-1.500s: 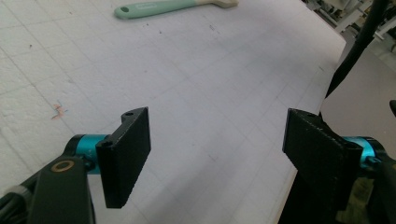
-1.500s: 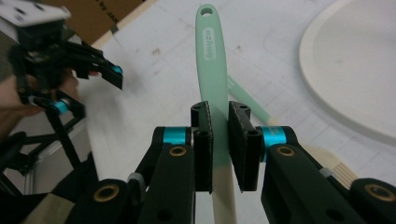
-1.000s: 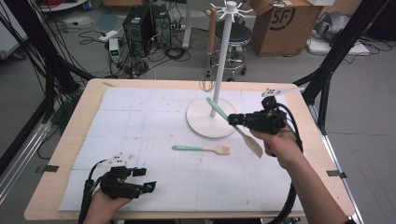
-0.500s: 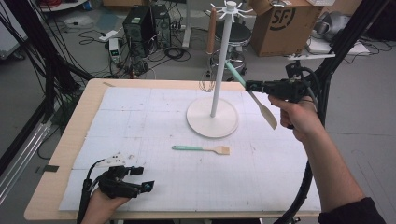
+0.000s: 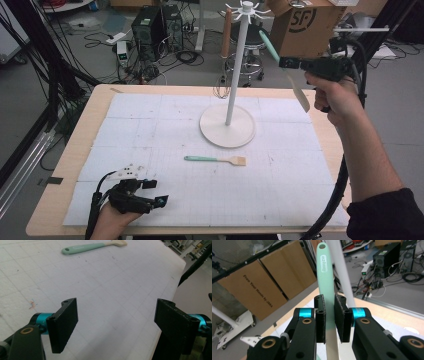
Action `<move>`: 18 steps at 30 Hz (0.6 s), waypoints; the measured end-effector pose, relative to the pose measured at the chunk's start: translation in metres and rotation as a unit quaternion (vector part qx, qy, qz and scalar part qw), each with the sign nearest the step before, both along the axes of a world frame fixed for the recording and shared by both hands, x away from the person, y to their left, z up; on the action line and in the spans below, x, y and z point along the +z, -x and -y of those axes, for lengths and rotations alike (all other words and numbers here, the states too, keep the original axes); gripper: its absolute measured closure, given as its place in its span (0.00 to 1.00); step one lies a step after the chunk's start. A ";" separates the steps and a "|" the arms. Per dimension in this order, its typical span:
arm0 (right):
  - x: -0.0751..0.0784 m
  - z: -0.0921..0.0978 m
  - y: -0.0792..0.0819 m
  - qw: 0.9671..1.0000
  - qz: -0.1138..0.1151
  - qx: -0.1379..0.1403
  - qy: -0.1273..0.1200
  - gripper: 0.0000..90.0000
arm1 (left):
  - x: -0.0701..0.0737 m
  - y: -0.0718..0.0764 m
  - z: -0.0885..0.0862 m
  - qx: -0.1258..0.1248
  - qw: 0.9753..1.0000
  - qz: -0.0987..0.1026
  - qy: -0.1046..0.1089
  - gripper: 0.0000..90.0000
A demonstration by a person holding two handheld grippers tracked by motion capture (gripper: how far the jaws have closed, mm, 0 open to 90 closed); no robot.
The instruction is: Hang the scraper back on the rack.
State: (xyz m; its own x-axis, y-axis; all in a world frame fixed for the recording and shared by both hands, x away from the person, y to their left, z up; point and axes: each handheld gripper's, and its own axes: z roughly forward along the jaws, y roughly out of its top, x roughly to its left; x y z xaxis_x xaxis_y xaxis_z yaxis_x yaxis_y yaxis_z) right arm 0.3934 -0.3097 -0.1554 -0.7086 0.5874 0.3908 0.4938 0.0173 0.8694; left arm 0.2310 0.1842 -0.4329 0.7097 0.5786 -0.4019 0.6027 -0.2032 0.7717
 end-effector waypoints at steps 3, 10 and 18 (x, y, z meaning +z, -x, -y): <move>0.008 0.004 -0.003 1.000 0.001 -0.006 -0.005 0.89 | 0.000 0.000 -0.001 0.002 1.000 -0.001 0.002 0.22; 0.016 0.005 -0.005 1.000 0.004 -0.004 -0.004 0.89 | -0.001 0.000 -0.003 0.003 1.000 -0.003 0.003 0.22; 0.025 0.011 -0.007 1.000 0.005 -0.008 -0.007 0.89 | -0.002 0.000 -0.002 -0.001 1.000 -0.006 0.003 0.22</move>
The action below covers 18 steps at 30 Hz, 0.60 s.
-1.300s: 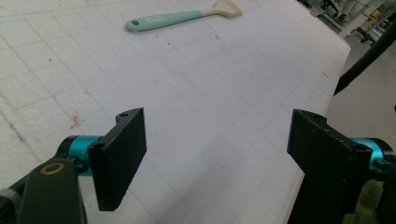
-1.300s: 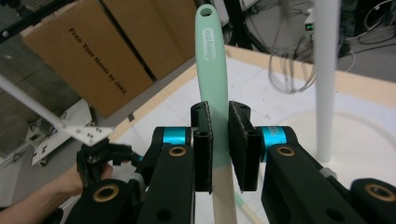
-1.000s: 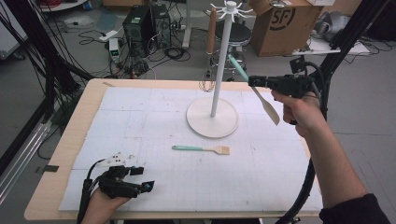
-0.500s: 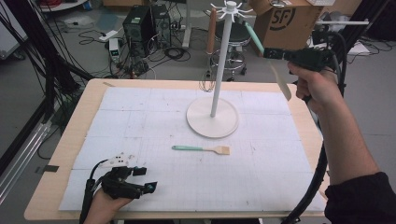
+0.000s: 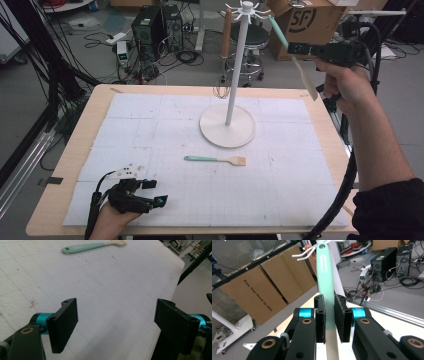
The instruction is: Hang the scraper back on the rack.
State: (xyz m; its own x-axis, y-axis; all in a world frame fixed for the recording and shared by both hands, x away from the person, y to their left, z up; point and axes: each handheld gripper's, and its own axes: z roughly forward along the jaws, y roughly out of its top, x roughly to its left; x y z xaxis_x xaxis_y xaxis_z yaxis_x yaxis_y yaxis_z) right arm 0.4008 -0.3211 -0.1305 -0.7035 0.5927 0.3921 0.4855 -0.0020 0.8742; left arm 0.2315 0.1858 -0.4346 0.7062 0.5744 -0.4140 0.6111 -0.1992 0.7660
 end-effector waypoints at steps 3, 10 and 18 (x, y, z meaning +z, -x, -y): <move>0.002 0.002 -0.001 1.000 -0.005 -0.001 0.002 0.89 | 0.000 0.000 0.000 0.001 1.000 0.000 0.000 0.22; 0.006 0.004 -0.005 1.000 -0.012 0.005 0.008 0.89 | -0.001 0.000 0.000 0.001 1.000 0.000 -0.001 0.22; 0.003 0.000 -0.010 1.000 -0.011 0.010 0.009 0.89 | -0.001 -0.001 0.000 0.003 1.000 -0.001 -0.001 0.22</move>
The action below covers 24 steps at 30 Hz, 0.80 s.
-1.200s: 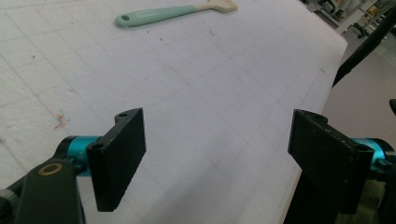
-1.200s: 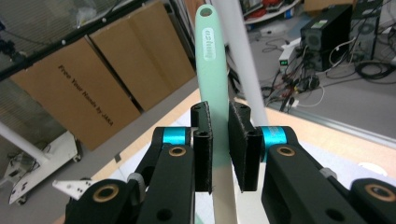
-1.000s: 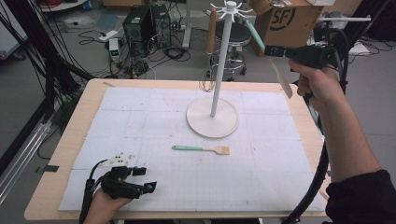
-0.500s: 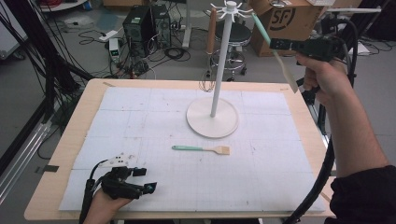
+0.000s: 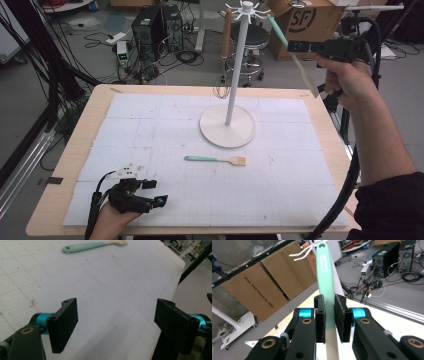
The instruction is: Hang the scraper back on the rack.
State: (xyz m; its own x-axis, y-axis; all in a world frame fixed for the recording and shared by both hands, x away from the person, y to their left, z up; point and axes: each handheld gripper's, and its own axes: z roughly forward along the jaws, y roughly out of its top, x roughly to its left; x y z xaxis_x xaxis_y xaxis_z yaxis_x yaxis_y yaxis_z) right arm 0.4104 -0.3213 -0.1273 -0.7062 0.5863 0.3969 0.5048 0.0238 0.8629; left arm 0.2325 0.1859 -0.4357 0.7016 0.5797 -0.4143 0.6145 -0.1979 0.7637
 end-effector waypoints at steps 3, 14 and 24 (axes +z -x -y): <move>0.000 -0.002 0.000 1.000 -0.006 0.000 0.003 0.89 | 0.000 0.000 0.000 -0.001 1.000 -0.001 -0.001 0.22; -0.003 -0.013 -0.005 1.000 -0.012 0.004 0.007 0.89 | 0.000 0.001 -0.002 -0.001 1.000 0.001 -0.002 0.22; -0.014 -0.023 -0.012 1.000 -0.017 0.006 0.006 0.89 | -0.001 0.002 -0.002 -0.001 1.000 -0.001 -0.003 0.22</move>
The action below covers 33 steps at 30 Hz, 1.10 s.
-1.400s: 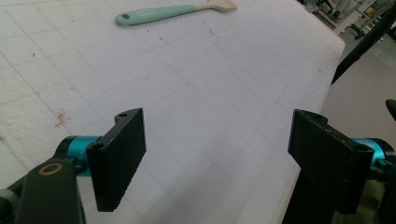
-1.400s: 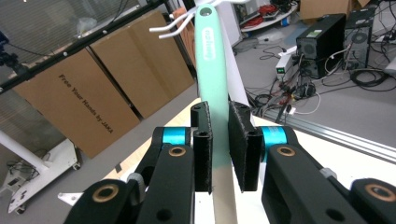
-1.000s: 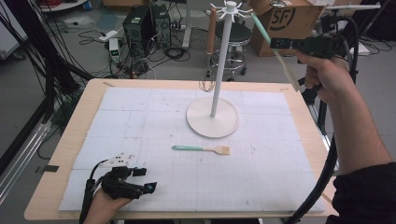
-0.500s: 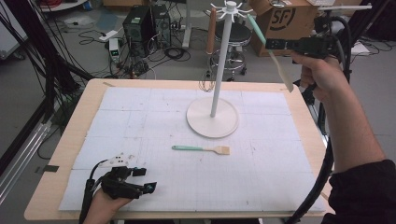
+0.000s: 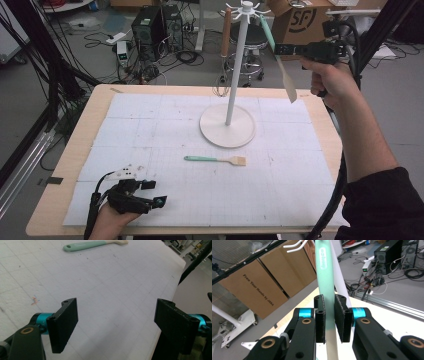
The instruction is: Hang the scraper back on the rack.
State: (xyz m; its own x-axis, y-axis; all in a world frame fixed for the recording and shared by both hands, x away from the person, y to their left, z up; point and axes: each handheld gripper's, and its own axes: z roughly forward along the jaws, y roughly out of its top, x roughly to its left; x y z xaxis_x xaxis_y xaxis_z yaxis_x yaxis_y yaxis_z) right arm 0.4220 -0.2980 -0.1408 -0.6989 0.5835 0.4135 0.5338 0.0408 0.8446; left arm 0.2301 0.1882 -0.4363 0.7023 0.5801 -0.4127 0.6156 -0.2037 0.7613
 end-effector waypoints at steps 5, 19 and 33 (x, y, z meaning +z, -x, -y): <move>-0.005 -0.004 -0.002 1.000 0.002 0.003 -0.003 0.89 | 0.000 0.001 0.000 0.001 1.000 0.002 -0.001 0.22; -0.017 -0.016 -0.009 1.000 0.001 0.012 0.003 0.96 | -0.001 0.002 0.002 -0.003 1.000 0.000 -0.002 0.22; -0.037 -0.018 0.005 0.999 0.007 0.025 0.038 0.45 | 0.000 0.003 0.002 0.000 1.000 0.005 -0.005 0.22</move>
